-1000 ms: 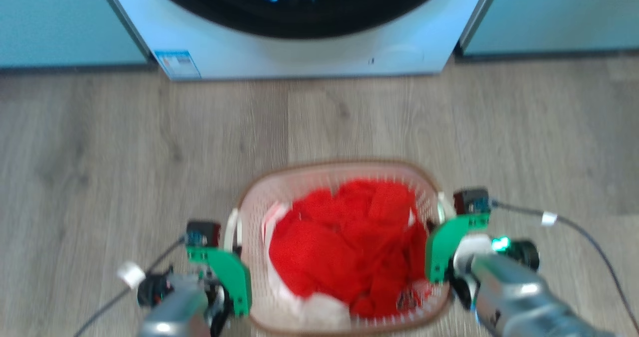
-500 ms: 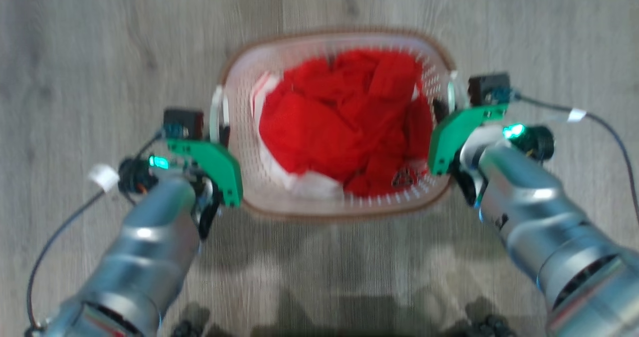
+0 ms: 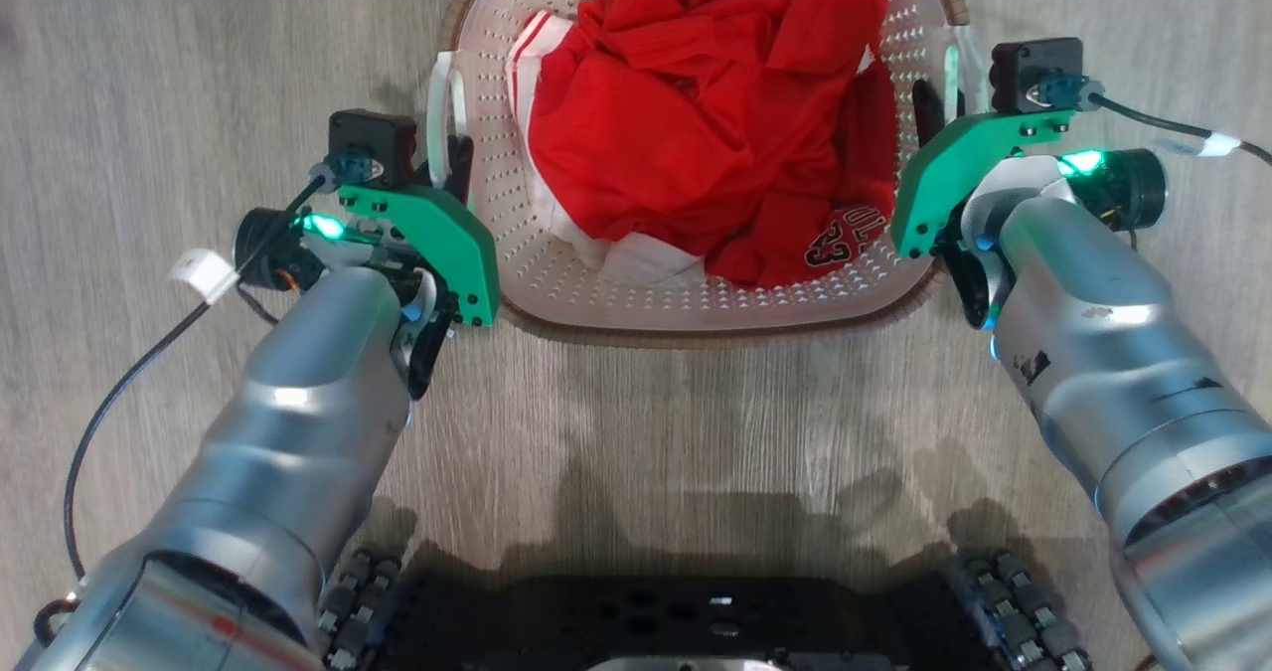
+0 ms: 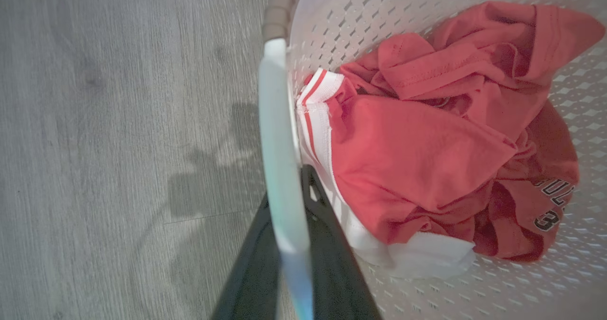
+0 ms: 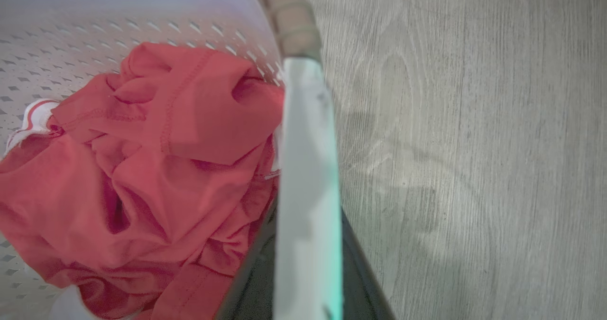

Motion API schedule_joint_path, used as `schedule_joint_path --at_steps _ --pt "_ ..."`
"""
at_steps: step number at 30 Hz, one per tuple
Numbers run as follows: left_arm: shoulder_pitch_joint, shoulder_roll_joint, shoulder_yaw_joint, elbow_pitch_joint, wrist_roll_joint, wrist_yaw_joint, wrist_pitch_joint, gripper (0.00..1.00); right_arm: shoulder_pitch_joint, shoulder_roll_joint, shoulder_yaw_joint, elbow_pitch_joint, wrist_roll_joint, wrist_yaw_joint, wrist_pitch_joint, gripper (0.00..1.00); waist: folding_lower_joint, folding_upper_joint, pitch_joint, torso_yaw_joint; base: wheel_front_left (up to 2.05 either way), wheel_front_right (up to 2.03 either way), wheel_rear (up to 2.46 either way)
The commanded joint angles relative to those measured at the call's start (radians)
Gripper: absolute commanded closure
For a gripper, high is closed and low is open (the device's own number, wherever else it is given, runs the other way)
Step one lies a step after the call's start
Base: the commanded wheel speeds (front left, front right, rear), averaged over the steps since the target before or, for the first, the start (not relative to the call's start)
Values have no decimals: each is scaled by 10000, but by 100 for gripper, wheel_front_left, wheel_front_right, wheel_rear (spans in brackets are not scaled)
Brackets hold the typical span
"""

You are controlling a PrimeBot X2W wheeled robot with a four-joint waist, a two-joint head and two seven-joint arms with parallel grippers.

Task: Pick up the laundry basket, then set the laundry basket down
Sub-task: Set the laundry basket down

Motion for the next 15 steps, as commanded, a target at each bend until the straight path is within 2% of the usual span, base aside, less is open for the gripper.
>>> schedule_joint_path --at_steps 1,15 --pt "-130 465 306 -94 206 106 -136 100 515 12 -175 32 -486 -15 -102 100 -2 1 161 69 0 0 0" --pt "-214 312 649 -60 916 -21 -137 100 617 171 -2288 32 -2685 -15 -23 100 -2 1 588 102 0 0 0"
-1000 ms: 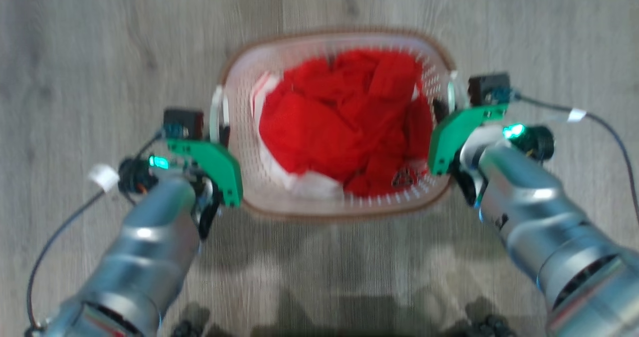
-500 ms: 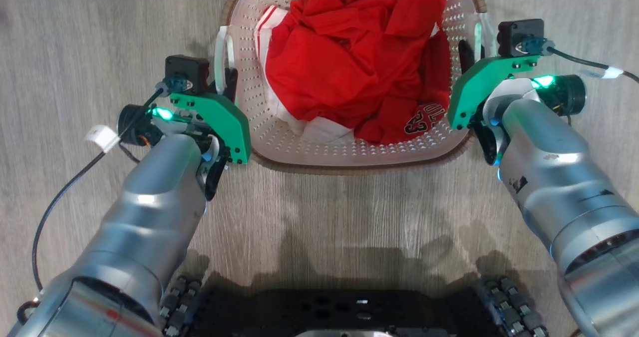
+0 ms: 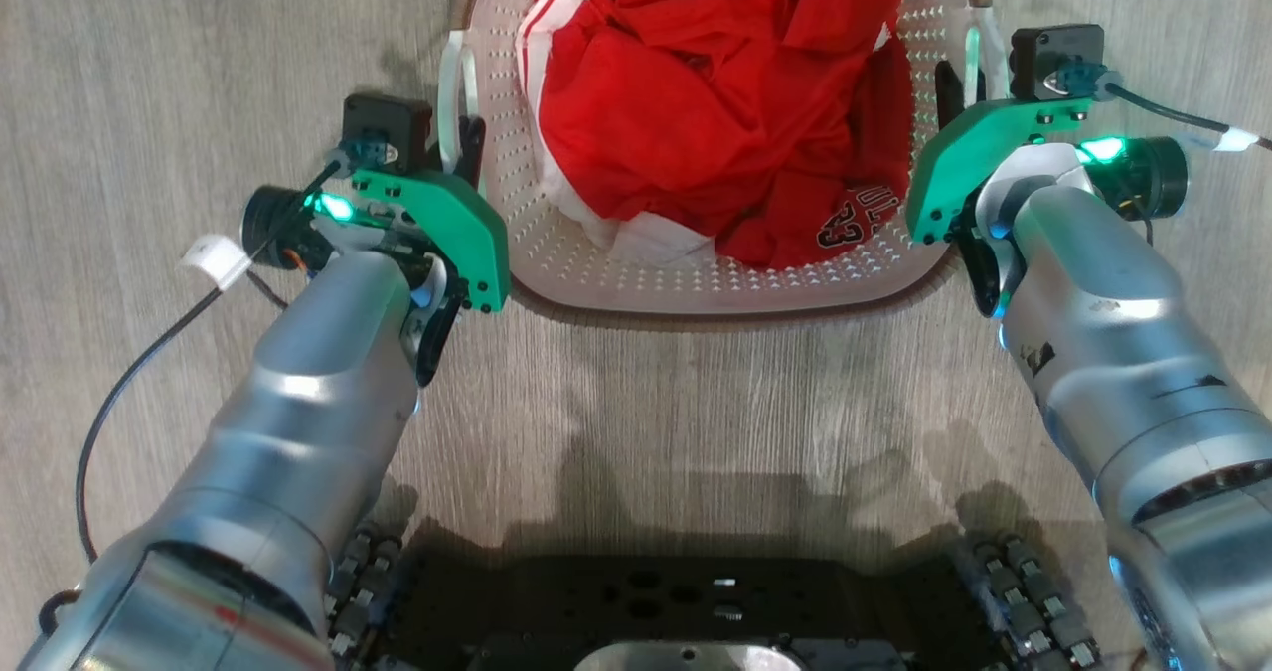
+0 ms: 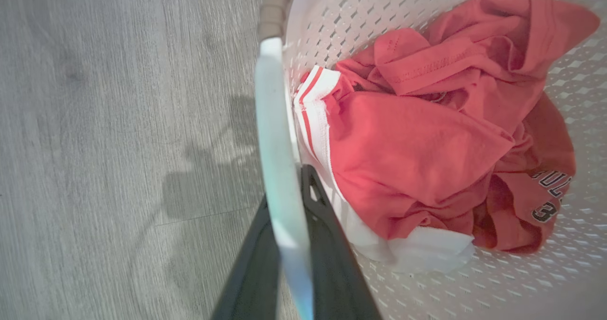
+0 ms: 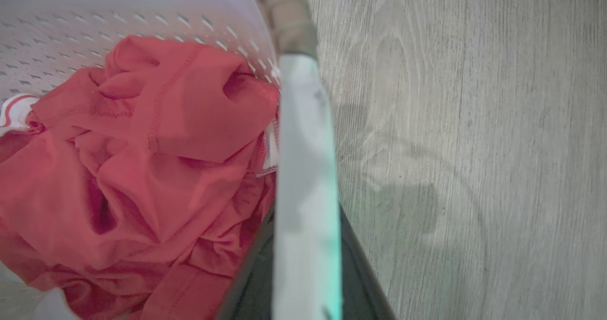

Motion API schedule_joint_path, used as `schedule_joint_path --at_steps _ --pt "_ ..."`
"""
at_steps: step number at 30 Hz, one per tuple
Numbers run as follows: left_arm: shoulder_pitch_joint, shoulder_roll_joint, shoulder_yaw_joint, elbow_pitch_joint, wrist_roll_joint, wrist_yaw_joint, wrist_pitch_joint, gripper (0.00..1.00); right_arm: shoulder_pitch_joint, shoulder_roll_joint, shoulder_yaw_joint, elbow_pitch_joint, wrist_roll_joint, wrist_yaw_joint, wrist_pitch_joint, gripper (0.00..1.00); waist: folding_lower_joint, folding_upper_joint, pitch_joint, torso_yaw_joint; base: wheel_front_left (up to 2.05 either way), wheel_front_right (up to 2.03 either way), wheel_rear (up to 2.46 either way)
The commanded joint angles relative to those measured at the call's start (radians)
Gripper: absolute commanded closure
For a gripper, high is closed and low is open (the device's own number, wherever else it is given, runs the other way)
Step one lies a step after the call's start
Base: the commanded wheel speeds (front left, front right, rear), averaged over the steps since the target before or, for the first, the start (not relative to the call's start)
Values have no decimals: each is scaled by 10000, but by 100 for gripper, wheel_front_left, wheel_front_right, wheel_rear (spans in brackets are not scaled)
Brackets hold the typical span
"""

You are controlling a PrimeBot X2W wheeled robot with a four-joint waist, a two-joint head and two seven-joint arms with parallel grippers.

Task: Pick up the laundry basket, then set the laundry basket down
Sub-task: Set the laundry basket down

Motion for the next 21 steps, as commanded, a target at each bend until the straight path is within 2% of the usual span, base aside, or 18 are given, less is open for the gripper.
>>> schedule_joint_path --at_steps 1,7,18,19,21 --pt "-63 484 288 -39 217 34 -137 100 598 25 28 34 -328 -17 -22 100 0 0 44 3 0 0 0" --pt "-120 419 434 -43 461 -37 -137 100 643 31 -360 34 -679 -17 -28 100 0 0 138 77 0 0 0" --pt "-185 344 721 -5 803 -119 -137 100 616 32 -320 34 -648 -17 -40 100 0 0 267 89 0 0 0" --pt "-184 340 750 -6 829 -122 -137 100 616 32 -314 34 -642 -17 -40 97 0 0 272 87 0 0 0" --pt "-179 332 813 -4 875 -127 -137 100 616 33 -300 34 -635 -17 -40 74 0 0 276 78 0 0 0"
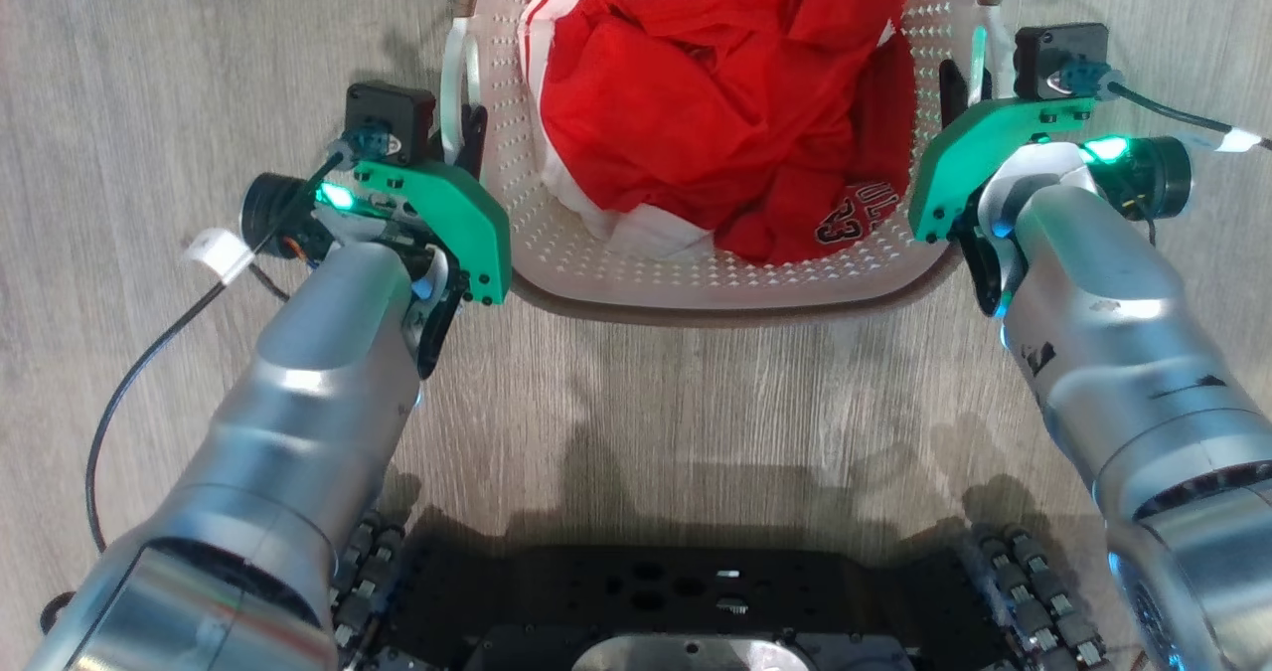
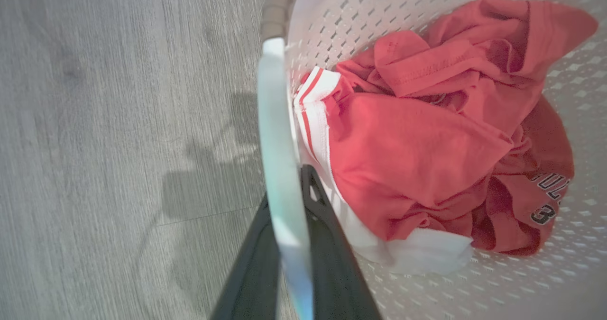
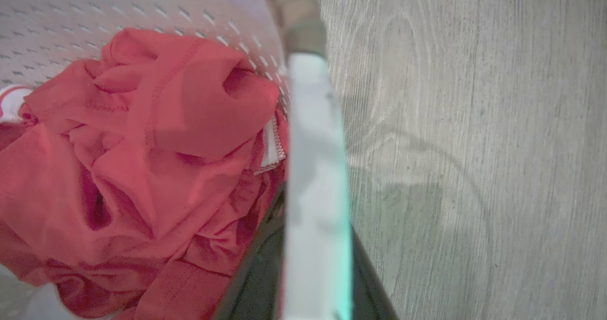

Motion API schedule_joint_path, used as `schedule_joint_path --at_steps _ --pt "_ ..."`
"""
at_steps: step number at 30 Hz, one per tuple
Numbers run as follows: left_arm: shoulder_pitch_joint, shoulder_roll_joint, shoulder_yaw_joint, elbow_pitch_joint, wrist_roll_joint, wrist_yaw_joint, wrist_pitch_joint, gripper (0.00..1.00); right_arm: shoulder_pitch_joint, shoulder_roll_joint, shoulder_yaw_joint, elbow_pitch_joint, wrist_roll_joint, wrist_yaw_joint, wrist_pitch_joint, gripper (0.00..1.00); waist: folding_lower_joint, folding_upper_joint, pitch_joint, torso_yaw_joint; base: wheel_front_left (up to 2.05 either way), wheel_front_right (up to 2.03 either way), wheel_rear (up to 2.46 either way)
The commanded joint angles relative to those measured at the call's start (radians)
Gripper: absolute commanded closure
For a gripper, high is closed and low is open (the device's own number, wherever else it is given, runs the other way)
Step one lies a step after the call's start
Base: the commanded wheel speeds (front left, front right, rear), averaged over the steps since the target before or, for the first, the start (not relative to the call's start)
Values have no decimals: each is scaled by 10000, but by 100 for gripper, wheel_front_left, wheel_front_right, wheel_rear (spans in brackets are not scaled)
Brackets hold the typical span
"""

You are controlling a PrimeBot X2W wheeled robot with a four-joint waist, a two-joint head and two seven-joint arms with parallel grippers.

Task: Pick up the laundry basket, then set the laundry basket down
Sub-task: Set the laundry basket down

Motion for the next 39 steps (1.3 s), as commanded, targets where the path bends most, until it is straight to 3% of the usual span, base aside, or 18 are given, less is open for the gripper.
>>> schedule_joint_path --at_steps 1,2,3,4,5,8,9,10,12,13,26,39 --pt "-97 455 238 -40 128 -2 -137 100 619 -17 239 32 -132 -17 -34 63 0 -1 -4 -8 0 0 0" --pt "-93 452 267 -33 151 -3 -137 100 622 -17 251 32 -125 -17 -26 54 0 -1 -6 -12 0 0 0" --pt "-87 449 296 -23 172 -5 -137 100 627 -17 266 32 -116 -17 -16 32 0 -1 -11 -16 0 0 0" --pt "-80 446 332 -8 183 -5 -137 91 632 -17 279 32 -107 -17 -9 7 0 -1 -18 -20 0 0 0" --pt "-72 443 366 12 192 -2 -137 75 636 -17 290 32 -100 -17 -6 0 0 -1 -27 -24 0 0 0" --pt "-43 431 488 177 134 -5 -137 50 644 -17 317 32 -84 -17 -11 0 0 -1 -72 -45 0 0 0" --pt "-32 427 517 248 110 -6 -137 26 640 -17 328 32 -82 -17 -15 0 0 -1 -98 -54 0 0 0" --pt "-20 423 533 321 91 -13 -137 15 634 -17 336 32 -74 -17 -20 0 0 -1 -130 -62 0 0 0" --pt "-11 419 540 383 77 -22 -137 12 626 -17 345 32 -68 -17 -26 0 0 -1 -162 -69 0 0 0" --pt "-2 416 544 431 67 -29 -137 1 622 -17 352 32 -64 -17 -32 0 0 -1 -197 -74 0 0 0" --pt "408 414 996 18 63 115 -137 0 577 -17 431 -54 -47 -17 -127 0 0 -1 -853 -161 0 0 0" --pt "1740 556 2251 -1840 750 135 -137 0 1475 -16 -424 -1552 -814 -17 -136 0 0 -1 -2218 -314 0 0 0"
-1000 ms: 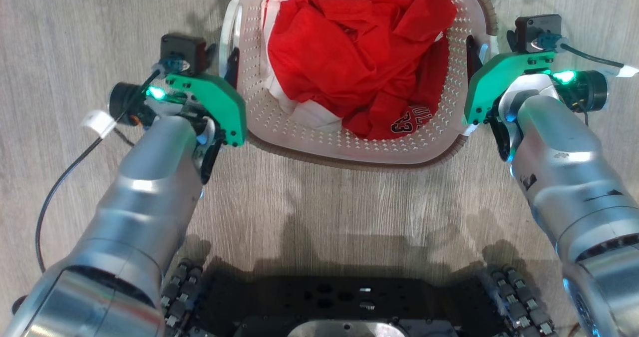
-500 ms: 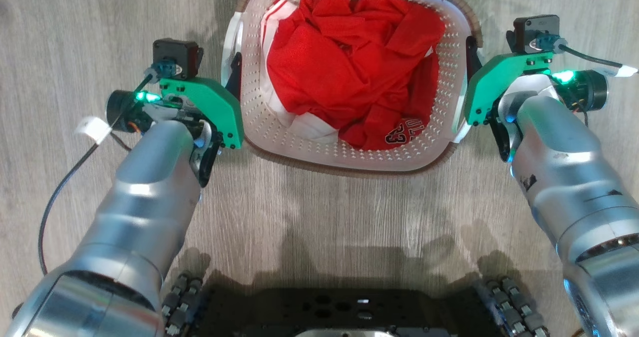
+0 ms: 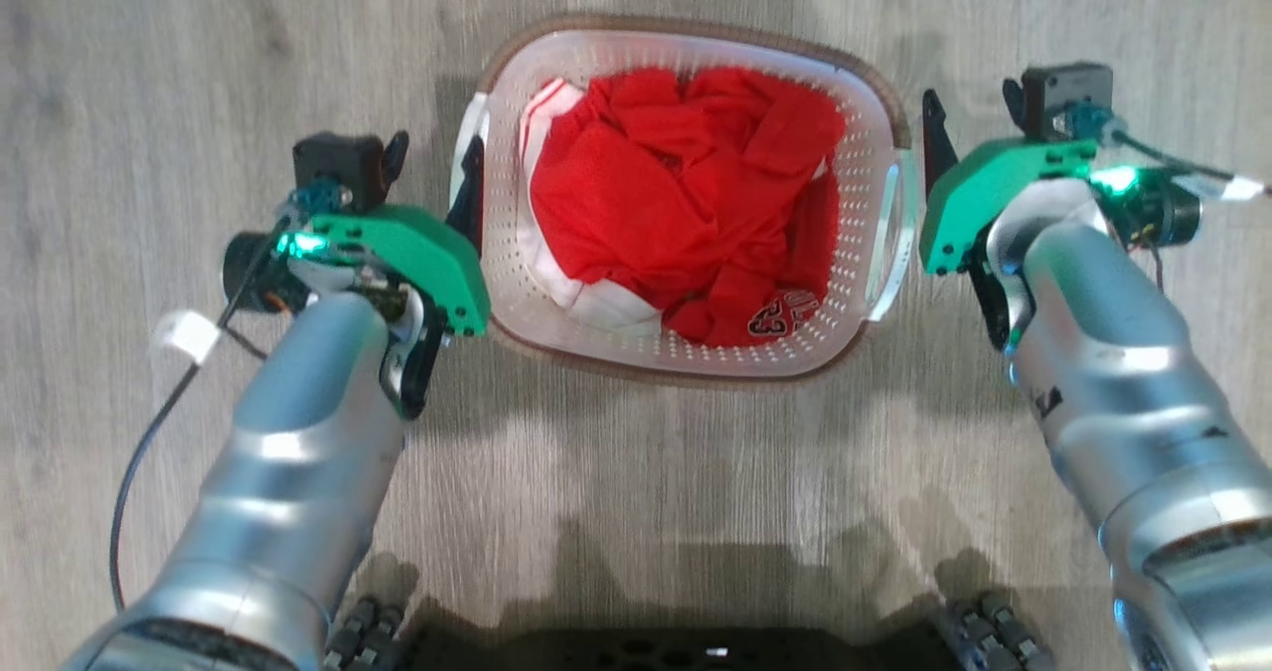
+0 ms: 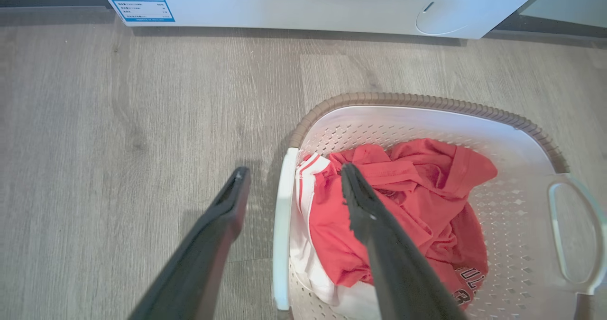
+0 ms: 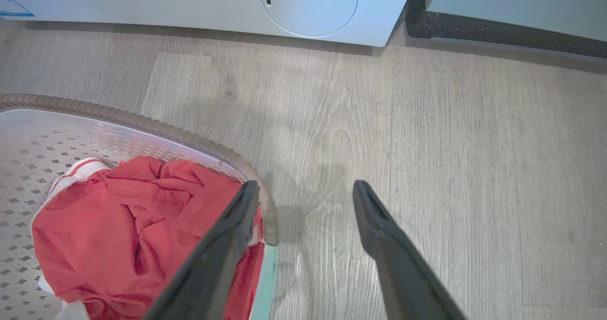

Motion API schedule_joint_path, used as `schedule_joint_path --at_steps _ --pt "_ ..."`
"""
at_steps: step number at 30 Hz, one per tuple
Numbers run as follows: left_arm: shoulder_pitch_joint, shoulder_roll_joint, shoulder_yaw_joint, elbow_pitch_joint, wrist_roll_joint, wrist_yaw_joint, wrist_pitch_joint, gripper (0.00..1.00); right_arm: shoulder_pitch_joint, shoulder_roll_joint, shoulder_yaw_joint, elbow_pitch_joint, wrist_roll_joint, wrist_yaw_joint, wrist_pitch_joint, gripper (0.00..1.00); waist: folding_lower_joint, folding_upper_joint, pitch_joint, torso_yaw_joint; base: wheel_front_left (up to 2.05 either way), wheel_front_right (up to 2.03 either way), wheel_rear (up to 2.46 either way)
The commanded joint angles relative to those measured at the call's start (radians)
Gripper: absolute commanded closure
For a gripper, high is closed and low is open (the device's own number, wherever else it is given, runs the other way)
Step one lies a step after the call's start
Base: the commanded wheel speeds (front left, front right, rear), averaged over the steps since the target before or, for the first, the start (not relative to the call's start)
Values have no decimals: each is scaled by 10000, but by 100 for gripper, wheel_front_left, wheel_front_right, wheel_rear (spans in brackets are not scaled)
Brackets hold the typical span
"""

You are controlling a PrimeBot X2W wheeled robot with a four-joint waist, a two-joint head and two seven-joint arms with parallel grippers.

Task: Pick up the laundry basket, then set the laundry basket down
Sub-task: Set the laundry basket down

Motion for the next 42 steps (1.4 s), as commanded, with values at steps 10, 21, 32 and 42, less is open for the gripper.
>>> schedule_joint_path --at_steps 10,21,32,42 --pt "1842 322 1340 -1525 955 -117 -82 0 1810 189 -207 -1646 -268 -17 -135 0 0 -1 -1831 -41 0 0 0" --pt "3788 231 2432 -3637 1877 -213 -82 0 3544 189 -696 -3324 -457 -17 -135 0 0 -1 -3650 69 0 0 0" --pt "5717 200 3152 -6099 2072 -252 -82 0 5276 189 -809 -5251 -322 -17 -135 0 0 -1 -5159 -20 0 0 0" --pt "7172 198 3688 -7730 2149 126 -82 0 6619 189 -796 -6661 -326 -17 -135 0 0 -1 -5909 -304 0 0 0"
